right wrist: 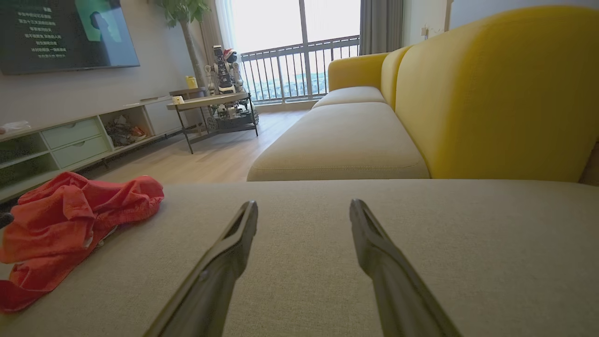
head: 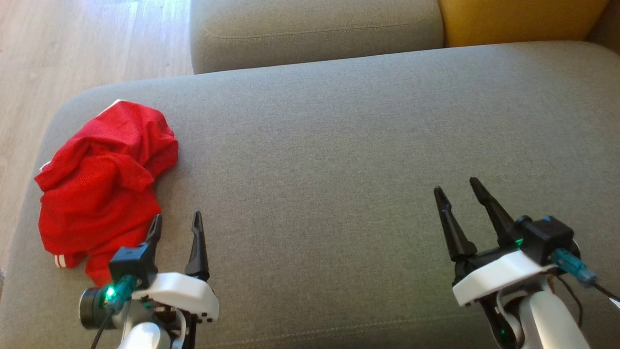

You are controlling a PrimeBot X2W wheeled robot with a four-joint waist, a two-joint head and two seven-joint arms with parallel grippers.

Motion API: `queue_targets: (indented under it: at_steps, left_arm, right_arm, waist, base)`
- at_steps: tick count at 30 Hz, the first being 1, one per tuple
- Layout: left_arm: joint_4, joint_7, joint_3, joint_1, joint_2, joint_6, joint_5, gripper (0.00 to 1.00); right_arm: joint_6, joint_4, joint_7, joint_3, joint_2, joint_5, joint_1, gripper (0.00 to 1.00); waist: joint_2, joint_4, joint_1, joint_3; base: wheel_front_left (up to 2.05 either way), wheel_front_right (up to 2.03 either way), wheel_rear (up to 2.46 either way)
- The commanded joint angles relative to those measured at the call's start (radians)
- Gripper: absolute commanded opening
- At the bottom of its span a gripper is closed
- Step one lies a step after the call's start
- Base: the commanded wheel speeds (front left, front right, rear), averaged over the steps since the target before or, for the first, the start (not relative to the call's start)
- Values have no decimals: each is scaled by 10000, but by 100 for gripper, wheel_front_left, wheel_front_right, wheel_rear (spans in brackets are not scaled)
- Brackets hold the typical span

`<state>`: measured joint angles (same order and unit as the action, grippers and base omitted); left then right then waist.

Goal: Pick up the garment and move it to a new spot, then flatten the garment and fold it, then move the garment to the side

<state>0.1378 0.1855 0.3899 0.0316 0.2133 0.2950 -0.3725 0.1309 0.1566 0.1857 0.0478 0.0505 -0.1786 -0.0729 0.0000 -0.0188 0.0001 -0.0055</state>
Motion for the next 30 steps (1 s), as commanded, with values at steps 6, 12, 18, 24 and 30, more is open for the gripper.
queue_targets:
  at_steps: [6, 12, 18, 24, 30]
  left_arm:
    - [-272, 294, -650, 405, -152, -346, 446, 100]
    - [-268, 441, -840, 322, -328, -491, 1176, 100]
    - [-94, 616, -1008, 223, -536, -618, 2048, 100]
    - [214, 763, -1266, 224, -774, -799, 2613, 100]
    - [425, 763, -1681, 178, -1078, -1205, 2423, 100]
  right_arm:
    - [-1, -269, 288, 136, -13, 362, -420, 100]
    - [-2, -278, 436, 115, -10, 790, -458, 100]
    - [-2, -342, 613, 165, -6, 1441, -515, 100]
    - [-2, -212, 761, 176, -2, 1320, -528, 100]
    - [-2, 19, 761, 138, -2, 712, -588, 100]
  waist:
    - [0, -1, -1, -23]
    - [0, -7, -1, -26]
    - [0, -15, -1, -17]
    - [0, -22, -1, -20]
    - [0, -26, -1, -24]
  base:
    - [0, 0, 0]
    - [0, 0, 0]
    - [0, 0, 0]
    - [0, 0, 0]
    - [0, 0, 0]
